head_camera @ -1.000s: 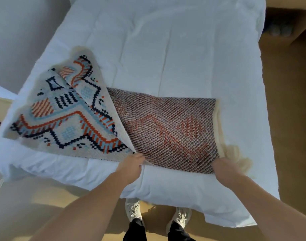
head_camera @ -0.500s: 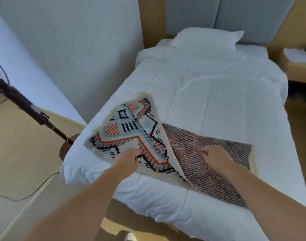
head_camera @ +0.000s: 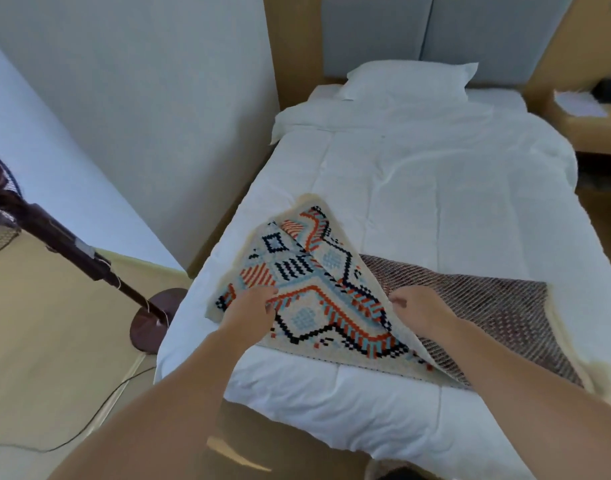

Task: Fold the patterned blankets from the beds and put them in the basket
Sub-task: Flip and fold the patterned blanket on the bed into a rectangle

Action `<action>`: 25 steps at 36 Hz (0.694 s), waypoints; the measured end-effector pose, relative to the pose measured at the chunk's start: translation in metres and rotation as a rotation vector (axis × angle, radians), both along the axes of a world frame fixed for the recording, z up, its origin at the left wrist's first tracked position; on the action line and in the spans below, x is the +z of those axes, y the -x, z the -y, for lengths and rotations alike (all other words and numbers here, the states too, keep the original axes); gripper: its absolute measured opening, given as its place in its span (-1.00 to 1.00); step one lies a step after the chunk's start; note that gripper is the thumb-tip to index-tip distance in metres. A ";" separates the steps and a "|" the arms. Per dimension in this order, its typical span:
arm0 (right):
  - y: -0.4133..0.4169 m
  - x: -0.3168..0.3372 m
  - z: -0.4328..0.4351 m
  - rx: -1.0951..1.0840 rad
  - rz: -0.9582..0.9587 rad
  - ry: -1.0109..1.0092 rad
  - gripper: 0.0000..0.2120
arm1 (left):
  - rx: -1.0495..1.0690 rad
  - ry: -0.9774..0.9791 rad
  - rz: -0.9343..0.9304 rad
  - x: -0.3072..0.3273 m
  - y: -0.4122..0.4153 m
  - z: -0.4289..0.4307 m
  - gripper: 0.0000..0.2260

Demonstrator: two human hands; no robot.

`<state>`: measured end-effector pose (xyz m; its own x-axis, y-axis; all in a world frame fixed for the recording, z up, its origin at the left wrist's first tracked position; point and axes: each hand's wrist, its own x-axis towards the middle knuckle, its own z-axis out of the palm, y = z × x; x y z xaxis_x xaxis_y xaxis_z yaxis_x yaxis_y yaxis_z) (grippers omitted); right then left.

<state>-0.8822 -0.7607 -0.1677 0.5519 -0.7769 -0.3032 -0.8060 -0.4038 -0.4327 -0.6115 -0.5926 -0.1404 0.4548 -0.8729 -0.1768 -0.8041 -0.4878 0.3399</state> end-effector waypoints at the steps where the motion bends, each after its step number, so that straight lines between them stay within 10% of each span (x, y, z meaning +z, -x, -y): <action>1: -0.002 -0.002 0.004 0.005 -0.008 0.003 -0.78 | 0.003 -0.002 0.003 0.000 -0.002 0.006 -0.66; 25: -0.126 -0.036 0.153 -0.138 -0.127 -0.176 -0.69 | -0.111 -0.121 -0.090 -0.052 -0.122 0.163 -0.64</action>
<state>-0.7567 -0.9137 -0.2037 0.3926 -0.7713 -0.5009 -0.9009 -0.2131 -0.3780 -0.4894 -0.7557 -0.1924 0.3345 -0.8868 -0.3189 -0.8243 -0.4393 0.3571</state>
